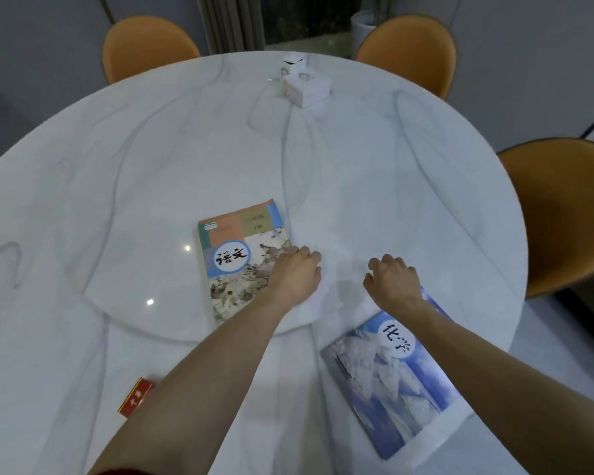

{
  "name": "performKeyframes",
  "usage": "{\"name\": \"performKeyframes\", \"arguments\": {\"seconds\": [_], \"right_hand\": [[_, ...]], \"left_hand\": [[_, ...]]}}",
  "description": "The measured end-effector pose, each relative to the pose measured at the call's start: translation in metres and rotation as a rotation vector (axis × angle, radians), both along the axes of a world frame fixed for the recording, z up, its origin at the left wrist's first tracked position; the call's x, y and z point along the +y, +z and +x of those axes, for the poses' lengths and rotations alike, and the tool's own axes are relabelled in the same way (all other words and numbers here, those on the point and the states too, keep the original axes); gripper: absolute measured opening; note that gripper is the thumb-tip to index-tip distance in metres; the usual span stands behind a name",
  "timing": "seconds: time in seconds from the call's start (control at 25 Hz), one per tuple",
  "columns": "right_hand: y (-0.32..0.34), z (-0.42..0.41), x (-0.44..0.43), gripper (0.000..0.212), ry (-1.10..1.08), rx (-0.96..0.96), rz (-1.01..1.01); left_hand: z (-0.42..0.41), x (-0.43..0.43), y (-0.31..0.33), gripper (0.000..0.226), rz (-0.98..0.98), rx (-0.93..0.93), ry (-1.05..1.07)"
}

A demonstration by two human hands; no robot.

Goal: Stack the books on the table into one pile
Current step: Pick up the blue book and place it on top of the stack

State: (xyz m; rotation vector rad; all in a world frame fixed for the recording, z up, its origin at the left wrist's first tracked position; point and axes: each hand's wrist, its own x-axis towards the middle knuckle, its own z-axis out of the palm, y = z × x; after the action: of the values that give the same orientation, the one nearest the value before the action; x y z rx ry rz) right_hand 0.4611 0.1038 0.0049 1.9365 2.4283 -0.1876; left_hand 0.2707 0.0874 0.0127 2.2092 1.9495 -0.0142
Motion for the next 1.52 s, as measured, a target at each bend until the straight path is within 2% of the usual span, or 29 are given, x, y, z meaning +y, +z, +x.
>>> {"name": "performKeyframes", "arguments": {"seconds": [0.32, 0.52, 0.68, 1.0, 1.16, 1.28, 1.4, 1.52], "right_hand": [[-0.029, 0.075, -0.069, 0.026, -0.252, -0.019, -0.119], [-0.044, 0.097, -0.111, 0.026, -0.418, -0.007, -0.174], [-0.052, 0.103, -0.140, 0.025, -0.572, 0.152, -0.215], [-0.065, 0.093, -0.165, 0.040, -1.232, 0.698, -0.333], [-0.067, 0.089, -0.165, 0.036, -1.353, 0.799, -0.314], [-0.068, 0.088, -0.166, 0.033, -1.359, 0.820, -0.292], [-0.070, 0.085, -0.170, 0.028, -1.358, 0.852, -0.250], [-0.071, 0.081, -0.175, 0.027, -1.359, 0.958, -0.209]], "left_hand": [[0.081, -0.012, -0.024, 0.035, -0.051, -0.001, -0.242], [0.107, -0.025, -0.046, 0.032, -0.117, -0.031, -0.284], [0.111, -0.032, -0.062, 0.032, -0.193, -0.080, -0.254], [0.121, -0.036, -0.075, 0.042, -0.250, -0.178, -0.081], [0.118, -0.027, -0.071, 0.031, -0.386, -0.349, 0.022], [0.112, -0.032, -0.068, 0.022, -0.434, -0.583, 0.023], [0.109, -0.043, -0.067, 0.024, -0.394, -0.747, 0.030], [0.105, -0.045, -0.067, 0.026, -0.437, -0.945, 0.107]]}}
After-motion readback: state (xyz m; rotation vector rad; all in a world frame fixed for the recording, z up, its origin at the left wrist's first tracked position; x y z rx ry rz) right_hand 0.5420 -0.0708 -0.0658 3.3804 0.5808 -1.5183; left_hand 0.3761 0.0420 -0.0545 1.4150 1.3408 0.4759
